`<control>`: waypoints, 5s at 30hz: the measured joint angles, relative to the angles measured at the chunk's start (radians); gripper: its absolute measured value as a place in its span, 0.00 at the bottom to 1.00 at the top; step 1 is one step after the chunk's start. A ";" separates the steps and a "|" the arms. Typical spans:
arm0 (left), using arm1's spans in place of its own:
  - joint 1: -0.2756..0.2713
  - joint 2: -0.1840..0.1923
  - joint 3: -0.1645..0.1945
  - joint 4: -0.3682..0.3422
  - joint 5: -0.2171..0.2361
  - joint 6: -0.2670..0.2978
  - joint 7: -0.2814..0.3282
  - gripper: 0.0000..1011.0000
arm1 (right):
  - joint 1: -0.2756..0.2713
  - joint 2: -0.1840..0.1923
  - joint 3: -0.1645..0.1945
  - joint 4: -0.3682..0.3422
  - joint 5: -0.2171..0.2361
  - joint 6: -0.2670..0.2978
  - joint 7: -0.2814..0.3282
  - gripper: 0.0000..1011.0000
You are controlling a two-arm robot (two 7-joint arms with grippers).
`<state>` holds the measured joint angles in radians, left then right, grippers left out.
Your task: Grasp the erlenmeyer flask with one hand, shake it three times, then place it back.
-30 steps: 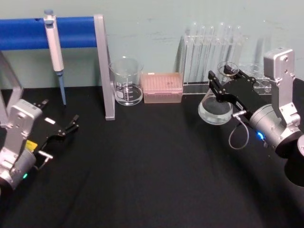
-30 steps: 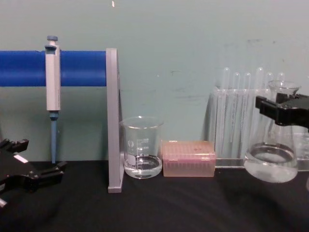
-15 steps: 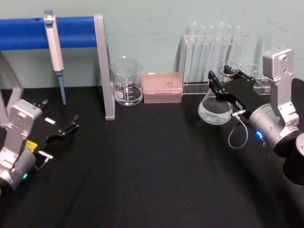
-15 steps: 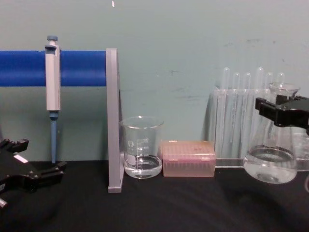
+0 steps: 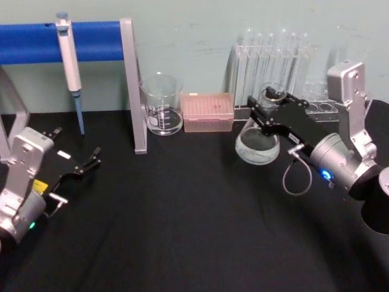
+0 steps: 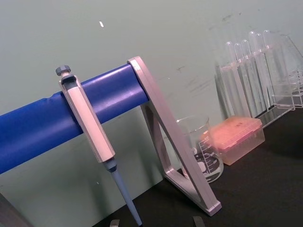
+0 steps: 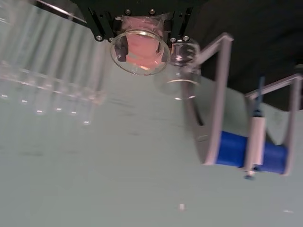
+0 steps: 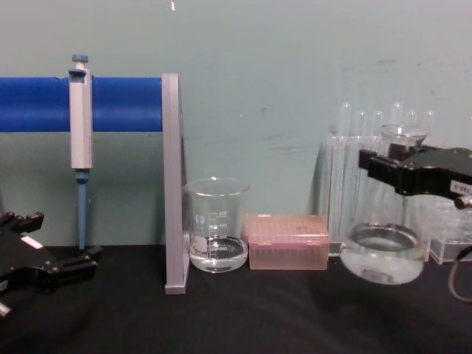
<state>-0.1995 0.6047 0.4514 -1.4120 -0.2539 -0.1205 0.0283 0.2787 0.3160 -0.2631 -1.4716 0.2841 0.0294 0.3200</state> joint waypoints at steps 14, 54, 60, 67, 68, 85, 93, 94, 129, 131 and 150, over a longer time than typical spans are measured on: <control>0.000 0.000 0.000 0.000 0.000 0.000 0.000 0.99 | 0.021 0.055 -0.070 -0.008 0.062 -0.018 0.166 0.45; 0.000 0.000 0.000 0.000 0.000 0.000 0.000 0.99 | 0.072 0.122 -0.189 0.024 0.142 -0.084 0.260 0.45; 0.000 0.000 0.000 0.000 0.000 0.000 0.000 0.99 | 0.084 0.115 -0.199 0.050 0.144 -0.095 0.265 0.45; 0.000 0.000 0.000 0.000 0.000 0.000 0.000 0.99 | 0.102 0.104 -0.210 0.090 0.146 -0.105 0.278 0.45; 0.000 0.000 0.000 0.000 0.000 0.000 0.000 0.99 | 0.104 0.103 -0.212 0.095 0.146 -0.106 0.280 0.45; 0.000 0.000 0.000 0.000 0.000 0.000 0.000 0.99 | 0.147 0.070 -0.243 0.199 0.148 -0.134 0.321 0.45; 0.000 0.000 0.000 0.000 0.000 0.000 0.000 0.99 | 0.156 0.060 -0.253 0.232 0.144 -0.143 0.330 0.45; 0.000 0.000 0.000 0.000 0.000 0.000 0.000 0.99 | 0.157 0.059 -0.253 0.235 0.143 -0.144 0.330 0.45; 0.000 0.000 0.000 0.000 0.000 0.000 0.000 0.99 | 0.168 0.035 -0.266 0.301 0.129 -0.147 0.341 0.45; 0.000 0.000 0.000 0.000 0.000 0.000 0.000 0.99 | 0.169 0.034 -0.267 0.303 0.126 -0.147 0.339 0.45; 0.000 0.000 0.000 0.000 0.000 0.000 0.000 0.99 | 0.170 0.035 -0.269 0.303 0.117 -0.143 0.331 0.45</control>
<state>-0.1995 0.6047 0.4514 -1.4120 -0.2539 -0.1205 0.0283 0.4487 0.3508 -0.5324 -1.1684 0.4007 -0.1135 0.6510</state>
